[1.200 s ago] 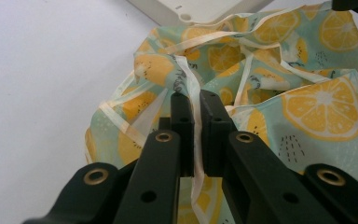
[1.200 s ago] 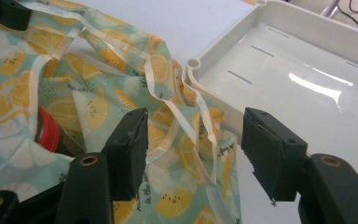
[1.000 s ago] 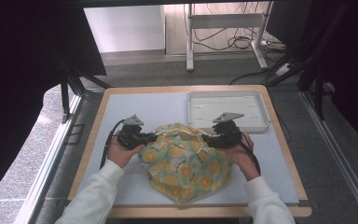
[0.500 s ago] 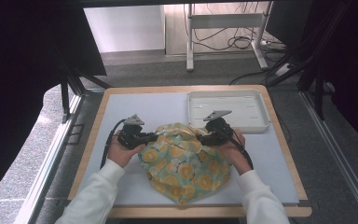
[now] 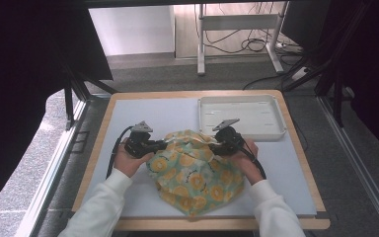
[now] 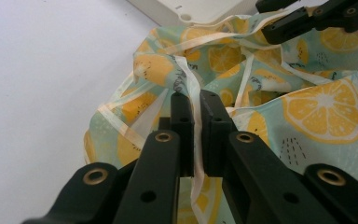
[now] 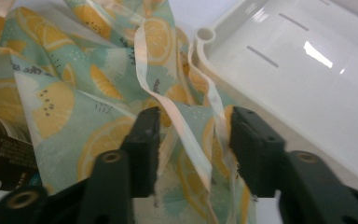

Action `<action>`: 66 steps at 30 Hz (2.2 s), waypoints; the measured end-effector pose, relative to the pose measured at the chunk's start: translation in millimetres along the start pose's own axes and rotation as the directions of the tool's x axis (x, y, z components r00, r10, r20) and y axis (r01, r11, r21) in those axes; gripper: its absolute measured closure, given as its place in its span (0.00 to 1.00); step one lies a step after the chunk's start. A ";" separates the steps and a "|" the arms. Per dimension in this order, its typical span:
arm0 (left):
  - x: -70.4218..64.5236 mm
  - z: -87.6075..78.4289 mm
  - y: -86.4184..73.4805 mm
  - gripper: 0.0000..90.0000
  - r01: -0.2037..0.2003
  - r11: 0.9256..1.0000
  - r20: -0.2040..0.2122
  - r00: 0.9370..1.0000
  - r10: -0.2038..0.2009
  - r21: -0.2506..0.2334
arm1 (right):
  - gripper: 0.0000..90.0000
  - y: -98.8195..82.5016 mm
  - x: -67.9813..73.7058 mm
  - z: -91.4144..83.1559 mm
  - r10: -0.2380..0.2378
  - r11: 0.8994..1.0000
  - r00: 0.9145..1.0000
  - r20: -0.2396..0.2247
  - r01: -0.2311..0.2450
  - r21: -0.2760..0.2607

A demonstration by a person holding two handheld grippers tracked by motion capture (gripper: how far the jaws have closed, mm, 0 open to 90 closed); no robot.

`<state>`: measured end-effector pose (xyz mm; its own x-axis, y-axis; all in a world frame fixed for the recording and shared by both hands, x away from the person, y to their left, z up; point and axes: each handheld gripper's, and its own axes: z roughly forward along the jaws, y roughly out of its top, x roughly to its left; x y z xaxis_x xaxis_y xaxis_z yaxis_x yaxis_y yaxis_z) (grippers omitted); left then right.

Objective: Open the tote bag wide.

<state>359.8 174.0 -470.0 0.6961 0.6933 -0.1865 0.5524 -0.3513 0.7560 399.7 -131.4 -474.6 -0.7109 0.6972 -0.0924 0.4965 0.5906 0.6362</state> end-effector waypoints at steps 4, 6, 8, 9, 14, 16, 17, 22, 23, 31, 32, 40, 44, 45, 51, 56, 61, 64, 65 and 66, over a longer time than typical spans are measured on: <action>0.0 -0.3 -0.2 0.95 0.001 1.000 0.004 1.000 -0.001 -0.003 | 0.85 -1.6 -2.6 0.5 0.005 1.000 1.000 0.001 -0.005 0.010; 0.2 -0.9 -0.3 0.95 0.005 1.000 0.004 1.000 -0.005 -0.003 | 0.89 -2.2 -3.6 0.4 0.006 1.000 1.000 0.001 -0.006 0.010; 0.5 -2.9 -0.3 0.95 0.001 1.000 0.001 1.000 -0.001 -0.005 | 0.94 -3.2 -5.1 -1.1 0.011 1.000 1.000 -0.002 -0.011 -0.002; 0.4 -4.2 -0.4 0.95 0.001 1.000 0.000 1.000 -0.001 -0.008 | 0.96 -3.5 -5.3 -2.7 0.017 1.000 1.000 -0.004 -0.017 -0.013; 1.5 -10.9 -2.0 0.95 0.006 1.000 0.006 1.000 -0.006 -0.027 | 0.98 -4.4 -8.4 -17.0 0.040 0.995 0.999 -0.037 -0.043 -0.087; 1.4 -15.0 -2.4 0.96 0.007 0.999 0.006 1.000 -0.006 -0.038 | 0.98 -5.1 -10.2 -28.2 0.057 0.988 0.996 -0.065 -0.065 -0.137; 0.9 -17.2 -2.7 0.96 0.010 0.999 0.009 1.000 -0.010 -0.048 | 0.98 -5.1 -10.2 -28.2 0.057 0.988 0.996 -0.065 -0.065 -0.137; 1.0 -27.5 -4.2 0.96 0.015 0.997 0.020 1.000 -0.014 -0.077 | 0.98 -10.3 -13.3 -49.9 0.069 0.977 0.996 -0.061 -0.080 -0.200; 0.5 -29.1 -4.6 0.96 0.017 0.996 0.023 1.000 -0.015 -0.083 | 0.98 -11.5 -14.3 -52.9 0.073 0.974 0.996 -0.059 -0.084 -0.210; -11.5 -43.4 -8.5 0.96 -0.014 0.993 0.025 1.000 0.017 -0.114 | 0.98 -18.4 -14.3 -74.0 0.076 0.958 0.993 -0.088 -0.097 -0.270; -11.6 -44.4 -9.0 0.96 -0.012 0.993 0.027 1.000 0.015 -0.119 | 0.98 -18.9 -13.6 -76.2 0.072 0.957 0.993 -0.089 -0.094 -0.275; -7.1 -51.5 -14.6 0.97 0.010 0.990 0.041 0.999 -0.004 -0.142 | 0.98 -26.7 -12.1 -86.8 0.082 0.946 0.992 -0.100 -0.109 -0.304; -7.8 -55.7 -19.4 0.97 0.014 0.988 0.048 0.999 -0.007 -0.154 | 0.98 -31.2 -6.7 -91.8 0.058 0.942 0.993 -0.103 -0.088 -0.322; -7.8 -55.7 -19.4 0.97 0.014 0.988 0.048 0.999 -0.007 -0.154 | 0.98 -32.5 -5.7 -93.1 0.051 0.942 0.994 -0.101 -0.081 -0.325; -14.2 -60.6 -25.4 0.97 -0.002 0.987 0.059 0.998 0.011 -0.161 | 0.98 -42.6 0.3 -99.0 0.035 0.939 0.994 -0.108 -0.069 -0.336; -19.7 -64.6 -28.0 0.97 -0.010 0.985 0.069 0.997 0.022 -0.171 | 0.98 -52.9 5.9 -104.2 0.026 0.937 0.993 -0.116 -0.064 -0.342; -24.0 -64.5 -30.6 0.97 -0.005 0.984 0.092 0.996 0.022 -0.176 | 0.98 -57.2 7.5 -107.0 0.028 0.932 0.990 -0.138 -0.075 -0.354; -26.5 -64.5 -32.8 0.97 -0.009 0.985 0.098 0.995 0.026 -0.172 | 0.98 -58.3 9.3 -107.3 0.027 0.931 0.988 -0.151 -0.080 -0.355; -27.1 -64.7 -33.7 0.97 -0.010 0.985 0.100 0.995 0.027 -0.170 | 0.98 -59.8 11.9 -107.5 0.020 0.932 0.987 -0.160 -0.076 -0.354; -27.5 -64.7 -34.7 0.97 -0.010 0.986 0.102 0.994 0.027 -0.169 | 0.98 -59.8 11.9 -107.5 0.020 0.932 0.987 -0.160 -0.076 -0.354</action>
<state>291.9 207.9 -450.5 0.7541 0.6157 -0.2287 0.4600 -0.2465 0.8531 308.1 -202.2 -431.4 -0.7713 0.6350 0.0436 0.3403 0.3534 0.8714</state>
